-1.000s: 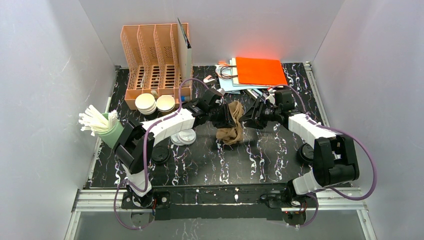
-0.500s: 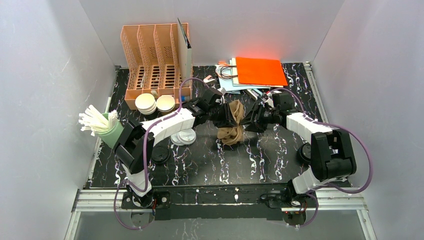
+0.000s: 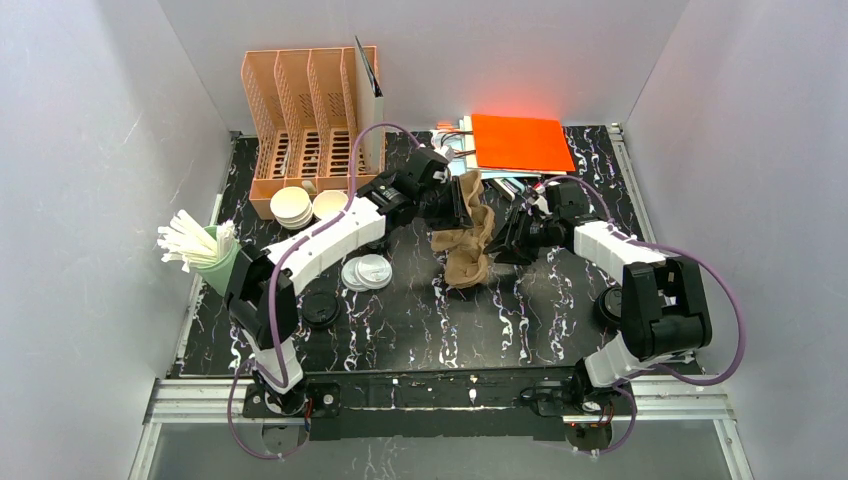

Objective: Pack the takeout coffee
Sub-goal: Pick up the cup tray from the cup tray, then move the cup tray to the center of the board.

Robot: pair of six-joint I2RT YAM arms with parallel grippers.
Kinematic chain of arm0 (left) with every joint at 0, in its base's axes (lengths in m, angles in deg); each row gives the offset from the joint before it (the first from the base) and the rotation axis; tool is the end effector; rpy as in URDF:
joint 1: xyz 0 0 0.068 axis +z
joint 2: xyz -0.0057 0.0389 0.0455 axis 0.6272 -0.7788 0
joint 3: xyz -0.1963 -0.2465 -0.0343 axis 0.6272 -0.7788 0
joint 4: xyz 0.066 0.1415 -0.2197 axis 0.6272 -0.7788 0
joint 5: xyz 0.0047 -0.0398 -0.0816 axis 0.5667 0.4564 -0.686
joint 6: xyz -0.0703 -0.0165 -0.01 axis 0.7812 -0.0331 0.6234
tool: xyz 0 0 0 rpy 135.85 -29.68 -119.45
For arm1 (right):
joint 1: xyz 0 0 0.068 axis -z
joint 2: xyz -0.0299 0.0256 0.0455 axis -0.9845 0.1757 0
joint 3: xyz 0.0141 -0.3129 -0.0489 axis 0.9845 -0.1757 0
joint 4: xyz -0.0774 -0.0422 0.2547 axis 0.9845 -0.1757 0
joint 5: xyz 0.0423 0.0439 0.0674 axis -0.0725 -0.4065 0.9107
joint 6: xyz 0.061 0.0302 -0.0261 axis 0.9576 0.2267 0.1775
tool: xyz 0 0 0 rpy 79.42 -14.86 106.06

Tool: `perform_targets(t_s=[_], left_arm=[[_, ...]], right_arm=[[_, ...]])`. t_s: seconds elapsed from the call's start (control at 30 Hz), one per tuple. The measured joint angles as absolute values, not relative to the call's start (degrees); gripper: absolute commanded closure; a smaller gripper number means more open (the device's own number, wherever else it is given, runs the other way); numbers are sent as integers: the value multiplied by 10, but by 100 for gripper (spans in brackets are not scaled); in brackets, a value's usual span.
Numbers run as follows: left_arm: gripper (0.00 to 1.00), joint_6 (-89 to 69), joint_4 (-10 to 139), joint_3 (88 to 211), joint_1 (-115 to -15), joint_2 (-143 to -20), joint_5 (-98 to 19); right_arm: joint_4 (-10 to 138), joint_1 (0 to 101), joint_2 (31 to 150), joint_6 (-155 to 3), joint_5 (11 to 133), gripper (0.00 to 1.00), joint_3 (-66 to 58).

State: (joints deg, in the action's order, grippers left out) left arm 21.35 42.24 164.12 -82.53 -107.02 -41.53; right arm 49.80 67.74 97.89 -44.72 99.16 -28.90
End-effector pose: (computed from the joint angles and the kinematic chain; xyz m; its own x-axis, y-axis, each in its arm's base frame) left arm 0.3166 -0.3179 0.3412 -0.8351 -0.1363 -0.5330 0.2954 0.7062 -0.6435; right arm 0.3112 0.1021 0.2161 -0.9260 0.3205 -0.1993 0.0779 0.6790 0.7300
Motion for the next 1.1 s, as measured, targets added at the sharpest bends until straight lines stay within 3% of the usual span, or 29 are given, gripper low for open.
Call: perform_targets(t_s=[0.17, 0.33, 0.47, 0.93, 1.1], left_arm=[[88, 188, 366, 1668, -825, -1047, -383], [89, 167, 309, 1669, -825, -1020, -353], [89, 148, 261, 1669, -825, -1005, -320], [89, 93, 118, 1685, -825, -932, -209], [89, 84, 92, 1711, -825, -920, -189]], right_arm=[[468, 694, 961, -460, 941, 48, -287], [451, 701, 938, -468, 904, 36, -287], [454, 701, 934, -471, 907, 35, -287], [465, 693, 977, -486, 883, 42, -293], [468, 680, 982, -486, 875, 54, -302]])
